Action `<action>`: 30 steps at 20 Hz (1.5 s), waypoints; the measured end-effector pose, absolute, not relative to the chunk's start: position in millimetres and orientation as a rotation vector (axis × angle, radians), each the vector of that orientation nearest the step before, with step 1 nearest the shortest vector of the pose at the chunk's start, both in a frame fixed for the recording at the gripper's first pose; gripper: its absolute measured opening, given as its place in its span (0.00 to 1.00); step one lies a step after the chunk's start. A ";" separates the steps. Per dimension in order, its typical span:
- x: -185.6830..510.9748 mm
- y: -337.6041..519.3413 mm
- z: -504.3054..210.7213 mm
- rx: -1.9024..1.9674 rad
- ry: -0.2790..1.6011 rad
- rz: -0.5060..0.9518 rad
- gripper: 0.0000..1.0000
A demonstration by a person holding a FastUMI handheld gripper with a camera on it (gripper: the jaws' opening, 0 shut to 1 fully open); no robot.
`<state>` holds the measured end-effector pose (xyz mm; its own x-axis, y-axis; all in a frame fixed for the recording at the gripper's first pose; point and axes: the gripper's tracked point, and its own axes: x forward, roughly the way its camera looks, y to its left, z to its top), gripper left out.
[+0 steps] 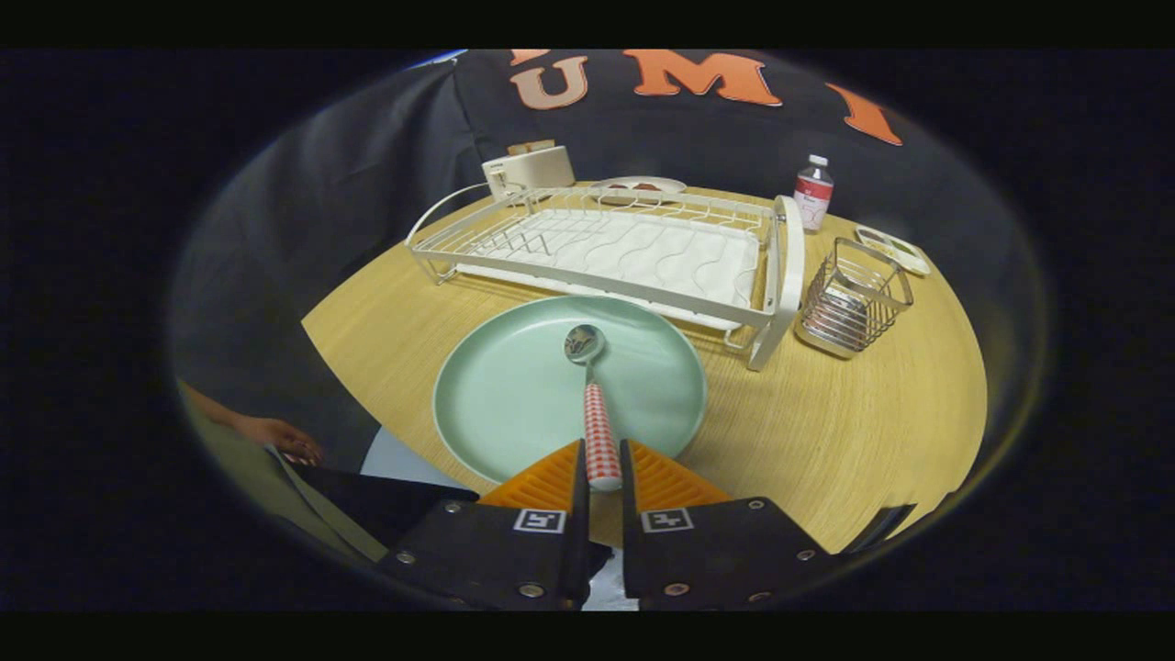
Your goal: Take the plate from the dish rack, then take the spoon from the basket and place it into the plate.
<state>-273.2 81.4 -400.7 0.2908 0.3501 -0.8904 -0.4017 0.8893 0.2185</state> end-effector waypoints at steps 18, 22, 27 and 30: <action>-105.6 67.6 -168.9 0.116 0.588 0.366 0.68; -76.9 34.7 -129.1 0.050 0.463 0.254 0.85; -54.5 14.5 -87.9 0.021 0.336 0.150 0.91; -49.4 1.9 -68.0 0.024 0.267 0.104 0.93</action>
<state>-49.4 1.9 -68.0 0.9592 0.1058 -0.2622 -0.0994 0.9943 0.0376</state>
